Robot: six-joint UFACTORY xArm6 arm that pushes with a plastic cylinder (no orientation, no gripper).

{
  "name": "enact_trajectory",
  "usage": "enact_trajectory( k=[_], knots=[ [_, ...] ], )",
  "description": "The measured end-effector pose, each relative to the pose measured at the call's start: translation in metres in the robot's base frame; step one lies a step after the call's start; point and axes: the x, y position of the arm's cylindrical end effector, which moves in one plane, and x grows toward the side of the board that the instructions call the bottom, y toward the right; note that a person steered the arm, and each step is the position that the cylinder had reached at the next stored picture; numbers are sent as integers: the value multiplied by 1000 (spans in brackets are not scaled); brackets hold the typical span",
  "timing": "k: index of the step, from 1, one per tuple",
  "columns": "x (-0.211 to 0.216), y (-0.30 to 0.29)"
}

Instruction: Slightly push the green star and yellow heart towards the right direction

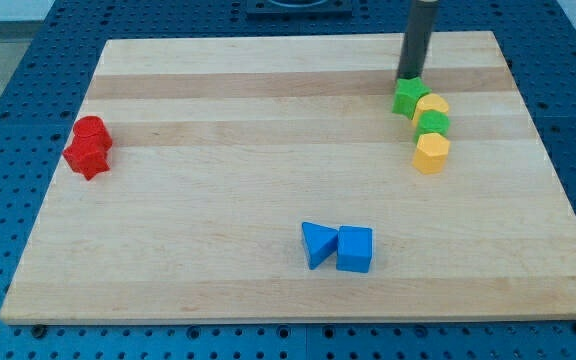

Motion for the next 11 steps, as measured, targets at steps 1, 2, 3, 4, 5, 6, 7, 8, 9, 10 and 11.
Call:
enact_trajectory(
  k=[1, 2, 3, 4, 5, 6, 7, 8, 9, 10, 11],
  knots=[
    [0, 23],
    [-1, 21],
    [-1, -30],
    [0, -78],
    [24, -88],
    [37, -73],
    [32, -65],
    [24, -54],
    [24, -39],
    [24, -22],
    [24, -25]
  ],
)
